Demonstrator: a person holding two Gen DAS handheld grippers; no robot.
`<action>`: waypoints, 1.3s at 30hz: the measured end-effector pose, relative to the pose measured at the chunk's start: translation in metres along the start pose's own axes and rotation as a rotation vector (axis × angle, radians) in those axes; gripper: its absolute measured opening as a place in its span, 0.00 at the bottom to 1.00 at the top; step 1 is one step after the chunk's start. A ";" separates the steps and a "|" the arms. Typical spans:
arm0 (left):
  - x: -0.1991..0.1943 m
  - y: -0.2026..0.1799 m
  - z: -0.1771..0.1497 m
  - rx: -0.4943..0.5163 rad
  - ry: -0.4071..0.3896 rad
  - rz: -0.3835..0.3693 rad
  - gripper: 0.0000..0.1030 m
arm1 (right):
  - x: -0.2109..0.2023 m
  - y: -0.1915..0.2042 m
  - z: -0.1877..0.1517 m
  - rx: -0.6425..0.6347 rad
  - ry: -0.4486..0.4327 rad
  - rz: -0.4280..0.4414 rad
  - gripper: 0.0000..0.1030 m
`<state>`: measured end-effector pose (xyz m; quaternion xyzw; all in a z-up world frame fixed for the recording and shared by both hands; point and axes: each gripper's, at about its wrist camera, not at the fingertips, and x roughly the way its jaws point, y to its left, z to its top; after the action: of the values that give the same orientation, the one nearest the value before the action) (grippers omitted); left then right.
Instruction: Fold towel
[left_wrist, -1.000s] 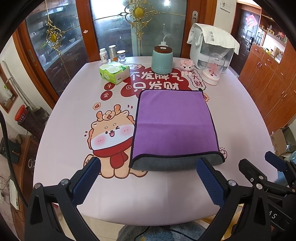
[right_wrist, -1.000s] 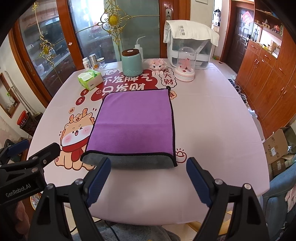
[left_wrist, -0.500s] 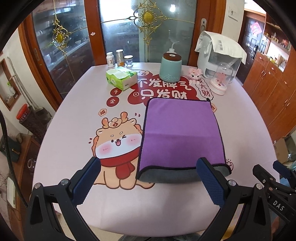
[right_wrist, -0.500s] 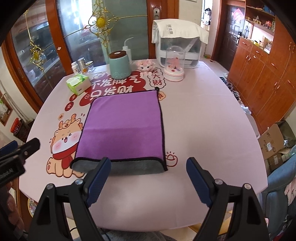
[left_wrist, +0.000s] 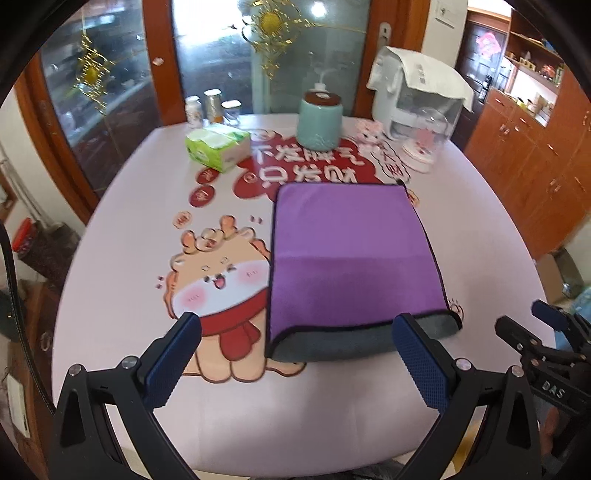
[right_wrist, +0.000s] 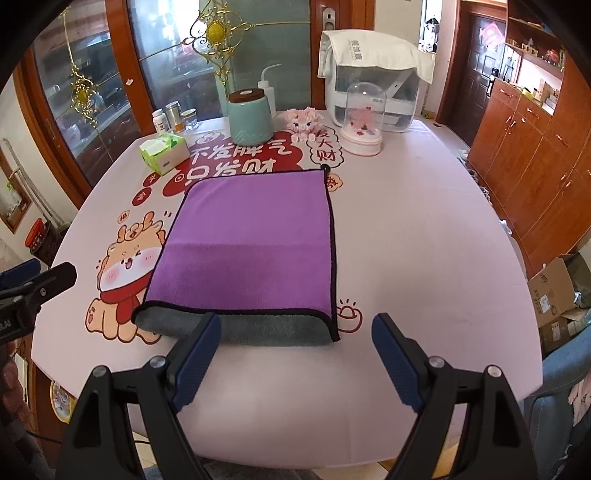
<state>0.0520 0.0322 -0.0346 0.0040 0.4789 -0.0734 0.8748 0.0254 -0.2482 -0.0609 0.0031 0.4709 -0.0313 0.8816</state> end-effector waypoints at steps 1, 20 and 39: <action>0.002 0.001 -0.001 0.001 -0.001 -0.002 0.99 | 0.003 -0.001 -0.001 0.001 0.008 0.000 0.82; 0.075 0.021 -0.027 0.075 0.087 -0.046 0.97 | 0.069 -0.022 -0.030 -0.069 0.098 -0.017 0.72; 0.137 0.026 -0.029 0.189 0.220 -0.142 0.77 | 0.127 -0.047 -0.024 -0.174 0.171 0.108 0.45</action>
<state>0.1041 0.0430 -0.1665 0.0606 0.5620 -0.1790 0.8053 0.0728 -0.3007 -0.1784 -0.0456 0.5445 0.0575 0.8356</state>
